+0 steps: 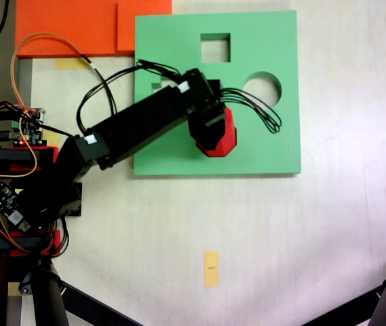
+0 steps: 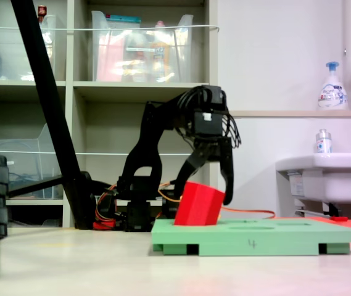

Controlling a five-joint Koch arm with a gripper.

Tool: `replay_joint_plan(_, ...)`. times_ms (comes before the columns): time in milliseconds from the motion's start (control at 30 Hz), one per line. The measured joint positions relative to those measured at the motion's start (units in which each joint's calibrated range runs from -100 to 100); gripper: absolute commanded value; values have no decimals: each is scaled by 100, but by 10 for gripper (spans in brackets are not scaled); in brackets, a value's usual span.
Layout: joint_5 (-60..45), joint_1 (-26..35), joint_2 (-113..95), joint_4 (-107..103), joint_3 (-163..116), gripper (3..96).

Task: Put the octagonal pillar block into the corresponding hole

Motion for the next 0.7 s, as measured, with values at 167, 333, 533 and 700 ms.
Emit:
replay_joint_plan(167,-147,-78,14,39,0,367)
replay_joint_plan(333,-220,-156,14,39,10,420)
replay_joint_plan(533,-283,-225,14,10,0,581)
replay_joint_plan(700,-308,-234,27,0,0,777)
